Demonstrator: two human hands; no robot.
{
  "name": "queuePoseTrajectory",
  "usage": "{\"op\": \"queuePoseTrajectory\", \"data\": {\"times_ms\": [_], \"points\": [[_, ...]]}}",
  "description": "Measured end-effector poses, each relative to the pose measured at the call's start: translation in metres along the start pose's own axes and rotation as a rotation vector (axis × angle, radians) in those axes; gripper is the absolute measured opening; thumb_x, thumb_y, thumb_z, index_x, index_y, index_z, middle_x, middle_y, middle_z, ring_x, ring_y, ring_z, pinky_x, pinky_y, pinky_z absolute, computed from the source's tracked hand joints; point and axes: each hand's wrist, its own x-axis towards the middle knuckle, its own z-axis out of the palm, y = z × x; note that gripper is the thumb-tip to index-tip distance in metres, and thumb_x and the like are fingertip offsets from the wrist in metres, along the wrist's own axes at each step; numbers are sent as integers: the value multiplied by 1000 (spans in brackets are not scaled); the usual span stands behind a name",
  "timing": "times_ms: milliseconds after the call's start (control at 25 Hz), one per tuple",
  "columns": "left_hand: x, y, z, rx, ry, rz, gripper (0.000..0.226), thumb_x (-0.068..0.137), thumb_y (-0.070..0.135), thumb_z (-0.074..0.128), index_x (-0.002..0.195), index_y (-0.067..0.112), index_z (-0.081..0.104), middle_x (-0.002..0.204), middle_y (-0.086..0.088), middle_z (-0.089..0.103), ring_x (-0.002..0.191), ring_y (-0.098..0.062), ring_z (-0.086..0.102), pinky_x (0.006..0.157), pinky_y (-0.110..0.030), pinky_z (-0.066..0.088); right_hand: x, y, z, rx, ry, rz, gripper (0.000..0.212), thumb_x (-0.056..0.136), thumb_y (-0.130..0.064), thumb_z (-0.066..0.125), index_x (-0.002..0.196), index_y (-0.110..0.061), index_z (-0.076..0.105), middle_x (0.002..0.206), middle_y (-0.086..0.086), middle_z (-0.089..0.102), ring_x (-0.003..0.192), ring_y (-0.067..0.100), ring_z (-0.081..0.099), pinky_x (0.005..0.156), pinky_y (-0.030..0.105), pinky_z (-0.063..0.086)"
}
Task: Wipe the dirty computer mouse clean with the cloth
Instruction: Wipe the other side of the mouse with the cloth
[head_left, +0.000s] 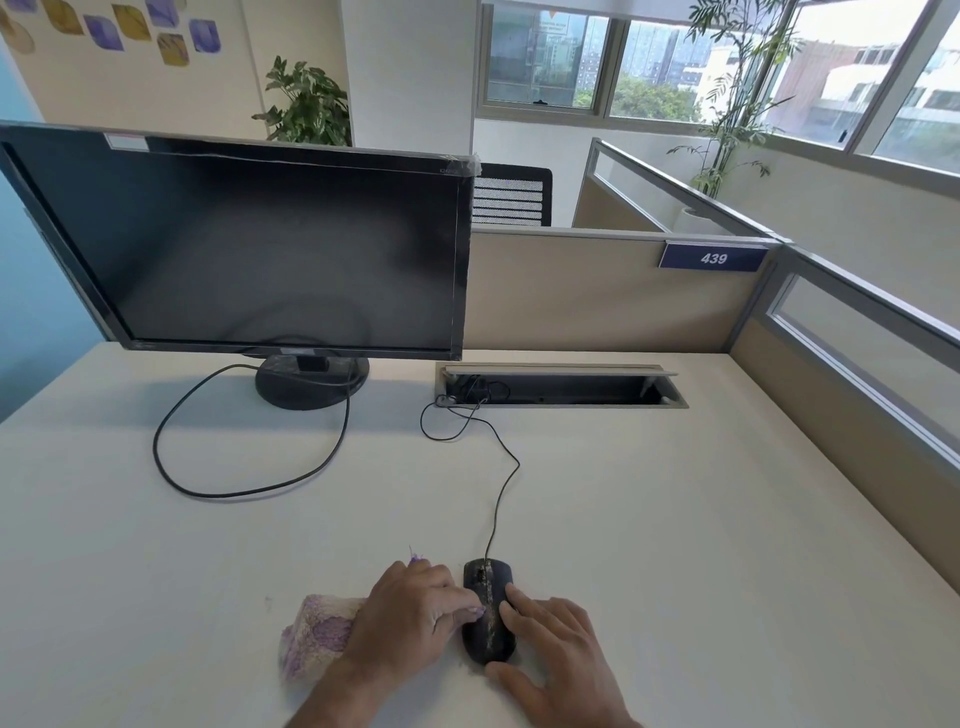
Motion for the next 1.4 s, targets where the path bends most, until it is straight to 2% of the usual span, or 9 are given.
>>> {"op": "queuePoseTrajectory", "data": {"times_ms": [240, 440, 720, 1040, 1400], "points": [[11, -3, -4, 32, -34, 12, 13, 78, 34, 86, 83, 39, 74, 68, 12, 61, 65, -11, 56, 65, -26, 33, 2, -1, 0, -15, 24, -7, 54, 68, -53, 82, 107, -17, 77, 129, -1, 67, 101, 11, 69, 91, 34, 43], [18, -3, -3, 49, -38, 24, 18, 74, 29, 90, 79, 37, 75, 65, 12, 59, 62, -11, 55, 56, -28, 44, 1, 1, 2, -3, 28, 5, 54, 64, -50, 86, 107, -20, 77, 129, -2, 67, 101, 10, 68, 92, 33, 43], [29, -7, 0, 55, -51, 24, 18, 74, 29, 90, 78, 36, 75, 63, 11, 57, 60, -12, 54, 55, -26, 42, 1, 4, 5, 10, 21, 11, 56, 65, -53, 86, 110, -22, 74, 133, -4, 64, 101, 10, 68, 93, 32, 43], [37, -13, 3, 54, -62, 23, 17, 76, 26, 88, 78, 34, 73, 63, 10, 55, 61, -14, 53, 58, -26, 36, 6, 1, 0, -30, 66, -44, 54, 59, -48, 88, 102, -16, 79, 125, 0, 69, 94, 12, 72, 87, 32, 46], [47, -20, 6, 45, -104, 16, 17, 78, 24, 87, 79, 34, 74, 63, 8, 55, 62, -16, 56, 55, -30, 42, 9, -3, -5, -79, 60, -58, 53, 60, -51, 85, 100, -15, 80, 122, 2, 71, 92, 11, 72, 87, 32, 46]]}}
